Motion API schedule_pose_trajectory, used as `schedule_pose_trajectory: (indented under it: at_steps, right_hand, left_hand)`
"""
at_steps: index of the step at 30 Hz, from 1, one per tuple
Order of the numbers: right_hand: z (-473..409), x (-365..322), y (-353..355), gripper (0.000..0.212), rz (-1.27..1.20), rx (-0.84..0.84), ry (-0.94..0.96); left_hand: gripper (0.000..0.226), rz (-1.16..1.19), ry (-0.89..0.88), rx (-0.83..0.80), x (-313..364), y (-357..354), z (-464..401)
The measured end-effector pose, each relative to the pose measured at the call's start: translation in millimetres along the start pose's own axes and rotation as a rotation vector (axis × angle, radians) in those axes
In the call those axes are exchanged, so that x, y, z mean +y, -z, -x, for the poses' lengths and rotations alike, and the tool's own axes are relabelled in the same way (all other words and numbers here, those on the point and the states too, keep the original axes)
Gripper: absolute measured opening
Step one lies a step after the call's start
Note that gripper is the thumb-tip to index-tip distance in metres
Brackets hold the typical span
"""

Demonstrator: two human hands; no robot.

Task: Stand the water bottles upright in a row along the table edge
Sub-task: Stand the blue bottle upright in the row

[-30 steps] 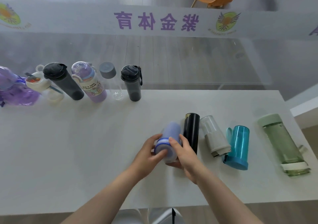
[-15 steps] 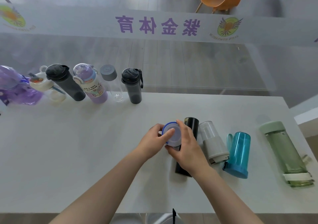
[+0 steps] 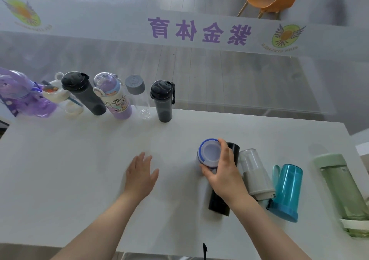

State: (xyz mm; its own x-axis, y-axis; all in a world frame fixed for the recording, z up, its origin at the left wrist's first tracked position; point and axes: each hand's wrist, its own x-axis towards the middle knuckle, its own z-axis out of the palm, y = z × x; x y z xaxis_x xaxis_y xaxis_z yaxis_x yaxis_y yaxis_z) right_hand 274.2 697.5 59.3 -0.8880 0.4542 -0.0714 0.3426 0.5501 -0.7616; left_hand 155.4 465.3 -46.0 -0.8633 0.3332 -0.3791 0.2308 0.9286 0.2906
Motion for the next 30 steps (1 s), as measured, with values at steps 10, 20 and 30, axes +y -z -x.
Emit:
schedule_pose_trajectory:
  at_steps: [10,20,30]
  right_hand:
    - [-70,-14,-13,0.087,-0.012,0.058,-0.005]
    - [-139,-34,-29,0.086,-0.076,0.040,-0.017]
    - [-194,-52,-43,0.086,-0.073,0.071,0.003]
  left_hand:
    - [0.059,-0.072,-0.114,0.102,-39,-24,5]
    - [0.059,-0.041,-0.136,0.159,-40,-28,3]
    - [0.060,-0.029,-0.140,0.187,-42,-29,1]
